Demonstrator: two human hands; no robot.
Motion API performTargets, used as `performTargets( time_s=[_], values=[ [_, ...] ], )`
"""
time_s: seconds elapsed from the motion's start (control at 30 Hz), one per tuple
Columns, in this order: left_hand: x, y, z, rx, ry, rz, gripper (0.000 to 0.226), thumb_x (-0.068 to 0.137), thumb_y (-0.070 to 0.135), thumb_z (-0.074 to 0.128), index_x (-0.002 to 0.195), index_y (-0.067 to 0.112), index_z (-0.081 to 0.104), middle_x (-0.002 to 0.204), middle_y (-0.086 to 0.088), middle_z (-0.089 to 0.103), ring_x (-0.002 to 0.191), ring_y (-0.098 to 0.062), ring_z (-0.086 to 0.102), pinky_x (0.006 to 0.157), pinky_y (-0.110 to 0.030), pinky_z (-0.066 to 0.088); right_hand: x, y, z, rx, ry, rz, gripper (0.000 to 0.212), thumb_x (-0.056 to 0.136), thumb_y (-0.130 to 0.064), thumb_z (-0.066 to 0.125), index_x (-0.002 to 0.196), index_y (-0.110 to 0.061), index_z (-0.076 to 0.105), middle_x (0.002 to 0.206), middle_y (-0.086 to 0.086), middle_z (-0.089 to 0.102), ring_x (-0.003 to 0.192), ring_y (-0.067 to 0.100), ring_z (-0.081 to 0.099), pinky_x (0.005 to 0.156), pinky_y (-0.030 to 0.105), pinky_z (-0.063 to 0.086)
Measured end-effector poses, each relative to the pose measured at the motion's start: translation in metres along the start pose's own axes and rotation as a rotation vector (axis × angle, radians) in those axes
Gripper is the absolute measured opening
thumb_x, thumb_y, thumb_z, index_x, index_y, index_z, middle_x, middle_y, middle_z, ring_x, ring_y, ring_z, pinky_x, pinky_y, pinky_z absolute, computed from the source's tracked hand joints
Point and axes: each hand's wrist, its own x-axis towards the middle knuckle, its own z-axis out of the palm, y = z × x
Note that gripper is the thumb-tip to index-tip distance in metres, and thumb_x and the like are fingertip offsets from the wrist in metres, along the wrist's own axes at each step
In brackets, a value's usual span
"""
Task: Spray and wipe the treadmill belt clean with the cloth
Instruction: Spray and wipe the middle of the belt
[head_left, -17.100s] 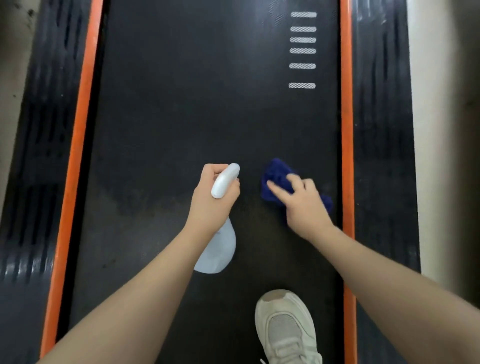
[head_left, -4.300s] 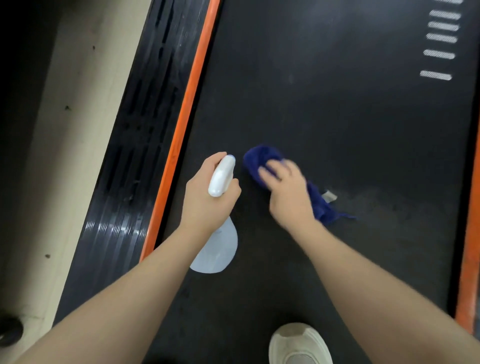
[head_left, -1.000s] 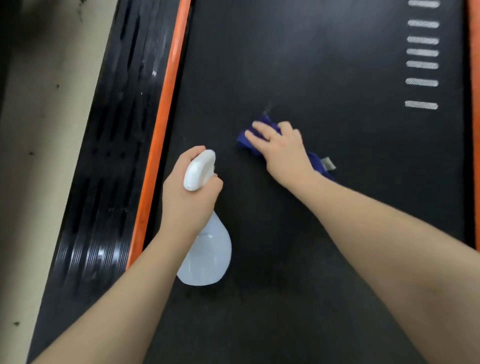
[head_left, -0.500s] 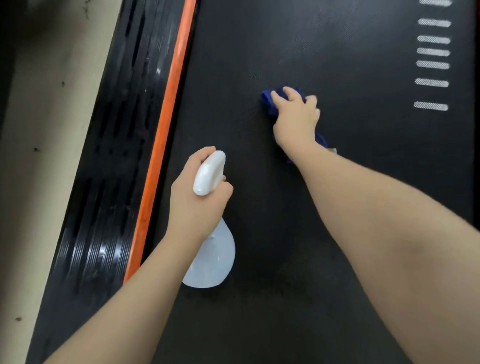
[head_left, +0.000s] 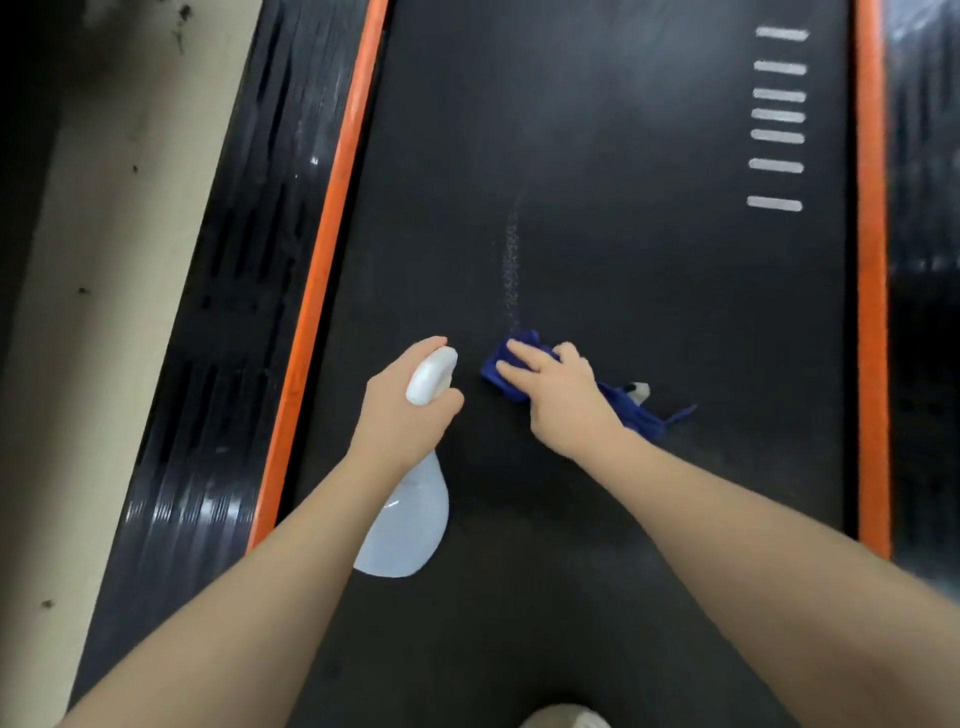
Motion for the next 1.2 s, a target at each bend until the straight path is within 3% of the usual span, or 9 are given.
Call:
performTargets(
  time_s=[0.13, 0.3, 0.4, 0.57, 0.67, 0.73, 0.87, 1.07, 1.2],
  values=[
    [-0.03, -0.01, 0.006, 0.003, 0.0, 0.04, 0.052, 0.086, 0.007, 0.062, 0.135, 0.022, 0.052, 0.13, 0.005, 0.058, 0.118, -0.011, 0.053, 0.092, -0.02, 0.038, -0.093, -0.009, 0.036, 0.139, -0.065, -0.272, 0.057, 0.073, 0.006, 0.055, 0.126, -0.016, 0.059, 0.137, 0.011, 0.05, 0.095, 0.038, 0.05, 0.084, 0.05, 0.048],
    [-0.046, -0.016, 0.013, 0.018, -0.036, 0.069, 0.051, 0.086, 0.009, 0.062, 0.134, 0.024, 0.052, 0.129, 0.007, 0.056, 0.118, -0.012, 0.052, 0.098, -0.027, 0.043, -0.117, 0.016, 0.033, 0.35, 0.372, 0.316, 0.051, 0.084, 0.005, 0.046, 0.131, -0.011, 0.053, 0.138, 0.014, 0.045, 0.105, 0.039, 0.047, 0.096, 0.04, 0.039],
    [-0.049, -0.015, 0.015, 0.031, -0.034, 0.083, 0.05, 0.087, 0.01, 0.061, 0.134, 0.024, 0.052, 0.13, 0.007, 0.056, 0.119, -0.013, 0.051, 0.099, -0.028, 0.043, -0.11, 0.024, 0.033, 0.414, 0.331, 0.532, 0.051, 0.096, -0.014, 0.047, 0.145, -0.011, 0.032, 0.153, 0.01, 0.021, 0.127, 0.035, 0.03, 0.106, 0.032, 0.023],
    [-0.047, -0.021, 0.014, 0.011, -0.028, 0.115, 0.05, 0.084, 0.009, 0.062, 0.131, 0.025, 0.053, 0.125, 0.007, 0.058, 0.116, -0.013, 0.054, 0.099, -0.032, 0.046, -0.105, -0.037, 0.062, 0.223, 0.118, 0.194, 0.06, 0.096, -0.019, 0.045, 0.15, -0.021, 0.018, 0.158, 0.001, 0.004, 0.138, 0.033, 0.012, 0.114, 0.039, 0.014],
    [-0.044, -0.026, 0.013, -0.023, -0.066, 0.14, 0.052, 0.076, 0.019, 0.063, 0.126, 0.027, 0.055, 0.12, 0.002, 0.062, 0.112, -0.016, 0.058, 0.095, -0.035, 0.05, -0.093, -0.031, 0.058, 0.065, 0.151, -0.061, 0.059, 0.088, -0.008, 0.047, 0.143, -0.026, 0.037, 0.153, 0.004, 0.028, 0.127, 0.037, 0.034, 0.095, 0.045, 0.04],
    [-0.04, -0.027, 0.012, -0.06, -0.093, 0.127, 0.055, 0.068, 0.023, 0.06, 0.123, 0.028, 0.058, 0.116, 0.001, 0.064, 0.109, -0.016, 0.06, 0.091, -0.031, 0.051, -0.09, -0.002, 0.052, 0.01, 0.322, 0.076, 0.052, 0.079, -0.012, 0.044, 0.129, -0.024, 0.057, 0.135, 0.007, 0.052, 0.1, 0.04, 0.053, 0.073, 0.042, 0.049],
    [-0.034, -0.03, 0.015, -0.056, -0.212, 0.127, 0.059, 0.066, 0.023, 0.058, 0.125, 0.025, 0.059, 0.114, 0.001, 0.064, 0.107, -0.018, 0.062, 0.09, -0.036, 0.053, -0.102, -0.003, 0.062, 0.12, 0.364, 0.564, 0.051, 0.079, -0.012, 0.052, 0.13, -0.019, 0.056, 0.137, 0.012, 0.049, 0.093, 0.04, 0.05, 0.08, 0.042, 0.046],
    [-0.034, -0.023, 0.024, -0.019, -0.238, 0.122, 0.062, 0.062, 0.022, 0.058, 0.124, 0.023, 0.059, 0.117, 0.001, 0.065, 0.11, -0.019, 0.061, 0.098, -0.042, 0.049, -0.111, -0.015, 0.076, -0.07, 0.358, 0.113, 0.056, 0.061, -0.011, 0.067, 0.116, -0.022, 0.067, 0.114, 0.013, 0.063, 0.069, 0.034, 0.056, 0.056, 0.033, 0.044],
    [-0.03, -0.026, 0.029, 0.005, -0.219, 0.105, 0.057, 0.071, 0.016, 0.065, 0.126, 0.023, 0.058, 0.118, 0.0, 0.063, 0.11, -0.02, 0.06, 0.097, -0.042, 0.051, -0.089, 0.013, 0.058, -0.039, 0.328, 0.597, 0.059, 0.083, -0.009, 0.053, 0.137, -0.03, 0.046, 0.14, 0.01, 0.042, 0.097, 0.036, 0.047, 0.071, 0.037, 0.042]
  ],
)
